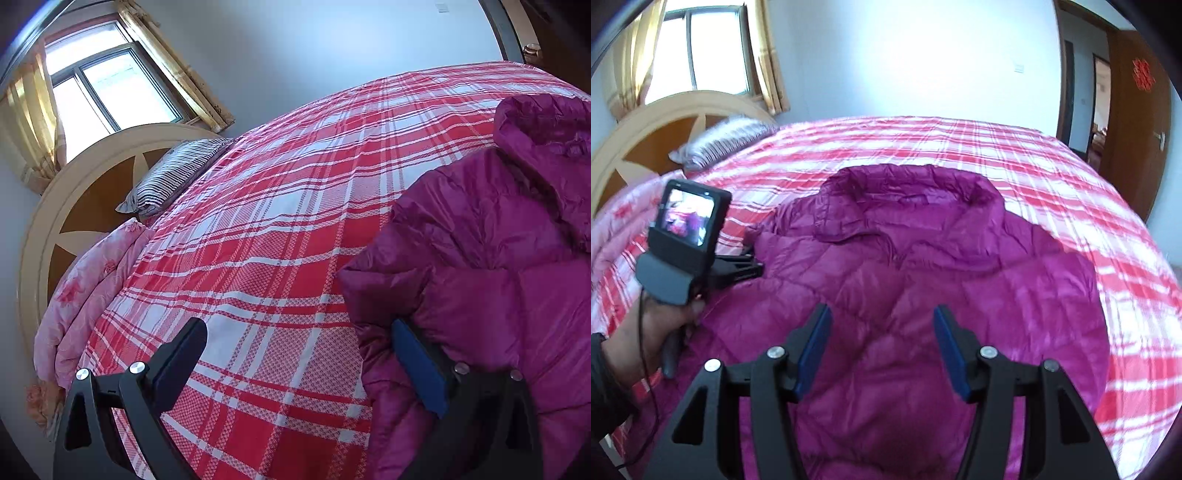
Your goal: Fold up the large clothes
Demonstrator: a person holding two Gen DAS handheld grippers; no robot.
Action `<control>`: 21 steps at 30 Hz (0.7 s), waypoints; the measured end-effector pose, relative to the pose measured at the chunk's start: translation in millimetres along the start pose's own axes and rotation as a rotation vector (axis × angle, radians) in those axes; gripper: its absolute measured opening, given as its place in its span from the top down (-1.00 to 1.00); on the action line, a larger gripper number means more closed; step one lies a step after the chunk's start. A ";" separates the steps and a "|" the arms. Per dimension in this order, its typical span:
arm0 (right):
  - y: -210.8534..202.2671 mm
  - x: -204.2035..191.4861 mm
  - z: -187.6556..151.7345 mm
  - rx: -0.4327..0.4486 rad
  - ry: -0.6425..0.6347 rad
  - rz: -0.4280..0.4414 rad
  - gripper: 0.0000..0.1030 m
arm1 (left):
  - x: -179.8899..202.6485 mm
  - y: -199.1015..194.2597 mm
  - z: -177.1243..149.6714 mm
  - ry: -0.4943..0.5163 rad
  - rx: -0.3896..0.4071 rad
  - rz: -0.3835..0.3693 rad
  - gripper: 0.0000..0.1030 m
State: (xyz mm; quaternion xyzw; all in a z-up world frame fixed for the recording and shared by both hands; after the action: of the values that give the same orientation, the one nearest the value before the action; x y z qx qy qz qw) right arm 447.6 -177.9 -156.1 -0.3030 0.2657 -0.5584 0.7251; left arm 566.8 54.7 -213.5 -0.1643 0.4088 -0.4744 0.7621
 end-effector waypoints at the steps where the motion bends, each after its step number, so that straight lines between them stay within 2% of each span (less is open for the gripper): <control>1: 12.7 1.2 -3.3 -0.036 -0.008 -0.008 -0.17 | -7.3 -6.7 1.8 -0.019 0.012 0.007 -0.95; 3: 35.6 6.4 -17.4 -0.088 -0.050 -0.055 -0.17 | -19.7 -29.7 7.1 -0.065 0.071 -0.002 -0.95; 6: 40.6 11.8 -28.9 -0.062 -0.055 -0.036 -0.17 | -25.0 -74.8 19.8 -0.087 0.151 -0.048 -0.95; 7: 40.9 13.5 -29.9 -0.061 -0.040 -0.026 -0.17 | -22.4 -87.3 23.5 -0.088 0.173 -0.073 -0.95; 9: 41.9 13.7 -31.2 -0.061 -0.041 -0.030 -0.17 | -2.1 -115.9 29.6 -0.067 0.191 -0.186 -0.95; 10: 42.1 13.9 -32.2 -0.060 -0.044 -0.034 -0.17 | 13.7 -123.4 29.7 -0.038 0.183 -0.237 -0.95; 12: 40.8 15.0 -33.6 -0.054 -0.040 -0.029 -0.17 | 40.0 -119.6 23.6 0.015 0.129 -0.279 -0.95; 15: 38.6 17.9 -35.8 -0.051 -0.019 -0.009 -0.17 | 55.2 -89.8 5.6 0.020 0.042 -0.248 -0.95; 17: 37.5 20.0 -36.6 -0.047 -0.008 -0.001 -0.17 | 68.3 -62.1 -15.4 0.041 -0.039 -0.273 -0.95; 21: 37.7 17.3 -37.1 -0.051 -0.025 -0.019 -0.17 | 67.1 -48.8 -21.3 -0.011 -0.060 -0.345 -0.98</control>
State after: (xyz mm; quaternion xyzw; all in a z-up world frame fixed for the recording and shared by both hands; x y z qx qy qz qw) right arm 449.3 -192.7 -209.7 -0.3307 0.2680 -0.5546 0.7150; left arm 535.9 -24.1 -226.7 -0.2570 0.3843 -0.5850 0.6664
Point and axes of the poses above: each gripper's, at about its wrist camera, not at the fingertips, and y roughly the way its jaws point, x to its right, z to its top, the point moved 8 cm from there along y, roughly the way its jaws point, and after that the axes turned 4 degrees about -x, right-handed, at the moved point
